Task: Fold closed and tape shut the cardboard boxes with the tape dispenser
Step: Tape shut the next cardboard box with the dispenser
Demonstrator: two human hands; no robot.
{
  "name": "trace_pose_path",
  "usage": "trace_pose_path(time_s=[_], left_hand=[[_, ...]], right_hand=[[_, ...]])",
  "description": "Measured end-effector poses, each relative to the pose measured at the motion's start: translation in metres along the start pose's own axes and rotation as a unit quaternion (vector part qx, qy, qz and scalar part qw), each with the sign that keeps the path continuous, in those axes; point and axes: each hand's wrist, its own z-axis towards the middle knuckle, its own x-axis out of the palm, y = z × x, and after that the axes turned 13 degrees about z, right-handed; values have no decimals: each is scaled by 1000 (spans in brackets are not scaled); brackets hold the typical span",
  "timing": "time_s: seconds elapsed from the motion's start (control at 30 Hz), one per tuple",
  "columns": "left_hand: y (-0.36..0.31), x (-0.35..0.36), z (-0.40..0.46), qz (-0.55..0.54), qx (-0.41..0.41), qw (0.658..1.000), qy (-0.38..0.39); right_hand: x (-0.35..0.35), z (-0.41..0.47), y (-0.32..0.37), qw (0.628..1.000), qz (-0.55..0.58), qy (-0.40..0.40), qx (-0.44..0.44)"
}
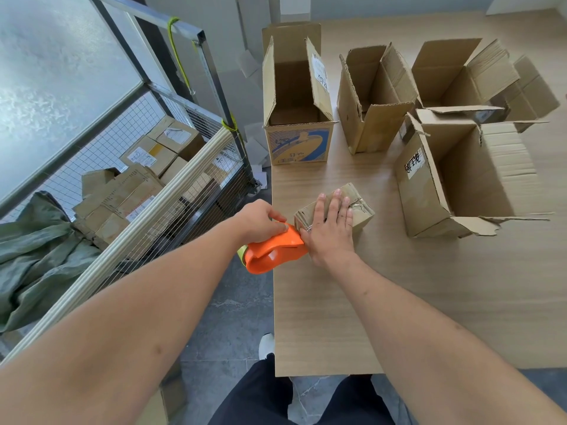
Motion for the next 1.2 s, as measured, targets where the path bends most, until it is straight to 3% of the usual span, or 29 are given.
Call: trace_pose_path(time_s=[0.2,0.43,0.93,1.07,1.2], left_hand=[[-9,36,-3,35,36,999,-8],[9,30,-15,50,57,994,-76],[39,27,-87,104,197,967,-124],[41,29,-94,163,251,941,-157],[31,29,-100,225,295,890,-266]], right_hand=[[2,-4,-5,1000,-10,2,-22],[-6,-7,0,999,-19,-23,-16],[-28,-27,-46,990,-4,-20,-142],[-30,-37,-56,984,10,4,-177],[-42,-38,-66,975,64,82,-196]])
